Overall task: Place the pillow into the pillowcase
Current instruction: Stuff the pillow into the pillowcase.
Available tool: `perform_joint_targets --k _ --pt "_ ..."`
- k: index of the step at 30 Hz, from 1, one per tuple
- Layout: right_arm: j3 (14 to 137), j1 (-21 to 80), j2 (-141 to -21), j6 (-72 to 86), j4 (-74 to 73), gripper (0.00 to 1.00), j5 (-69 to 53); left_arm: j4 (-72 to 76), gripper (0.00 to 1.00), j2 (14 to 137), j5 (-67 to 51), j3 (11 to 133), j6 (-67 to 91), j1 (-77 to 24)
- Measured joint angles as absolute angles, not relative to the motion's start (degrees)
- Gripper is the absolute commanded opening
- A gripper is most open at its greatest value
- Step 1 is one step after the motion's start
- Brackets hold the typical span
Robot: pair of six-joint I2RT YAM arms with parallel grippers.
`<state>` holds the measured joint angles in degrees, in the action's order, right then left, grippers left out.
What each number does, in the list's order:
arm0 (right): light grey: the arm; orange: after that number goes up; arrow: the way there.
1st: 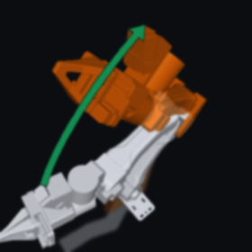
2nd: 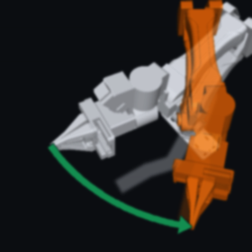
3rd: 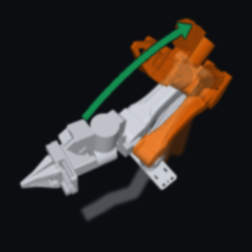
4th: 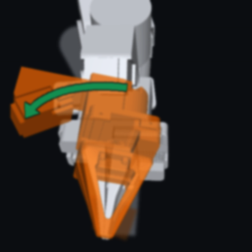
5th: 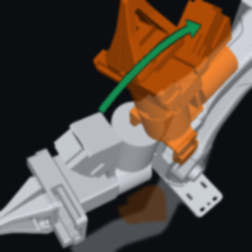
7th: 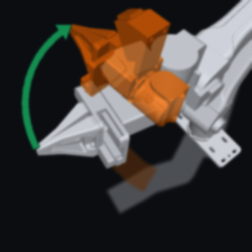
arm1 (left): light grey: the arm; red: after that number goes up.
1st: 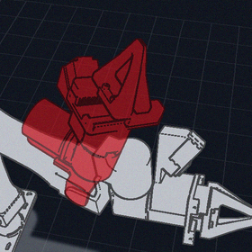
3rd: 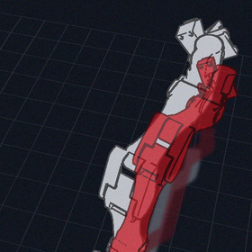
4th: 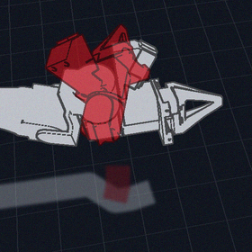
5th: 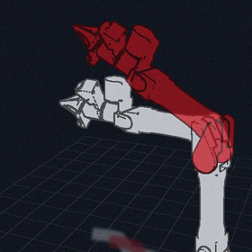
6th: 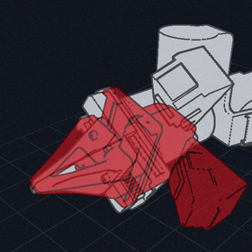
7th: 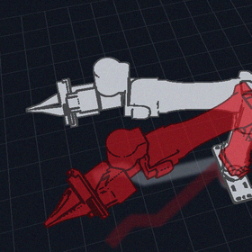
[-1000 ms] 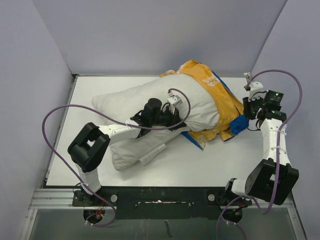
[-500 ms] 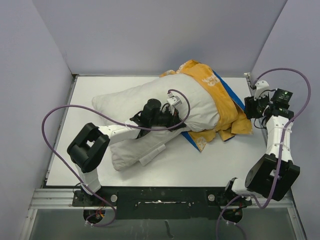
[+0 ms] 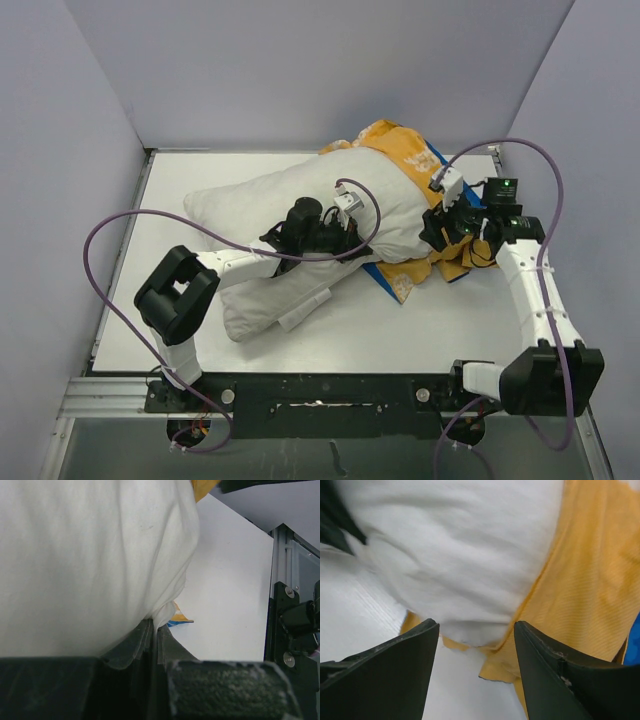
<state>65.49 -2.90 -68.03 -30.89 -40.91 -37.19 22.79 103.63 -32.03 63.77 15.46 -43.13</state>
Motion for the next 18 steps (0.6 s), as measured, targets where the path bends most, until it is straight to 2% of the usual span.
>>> perform_joint_targets --k 5,8,13,15,18 --pt "64.6 -1.3 -74.4 -29.5 -39.1 0.55 -24.0 22.7 0.0 103.6 -32.0 63.8 15.4 -43.2" --pt "64.3 -0.2 -74.5 -29.5 -38.4 0.41 -19.6 22.5 0.0 103.6 -32.1 63.8 15.4 -43.2" --pt "64.3 0.4 -75.3 -29.8 -36.9 0.07 -16.8 22.0 0.0 103.6 -32.1 64.1 15.4 -43.4" --pt "64.3 0.5 -75.9 -29.8 -36.9 0.01 -16.7 21.7 0.0 103.6 -32.1 64.2 15.3 -43.4" --pt "65.8 0.5 -76.7 -31.0 -39.2 0.0 -20.1 20.8 0.0 103.6 -32.1 64.6 14.8 -43.4"
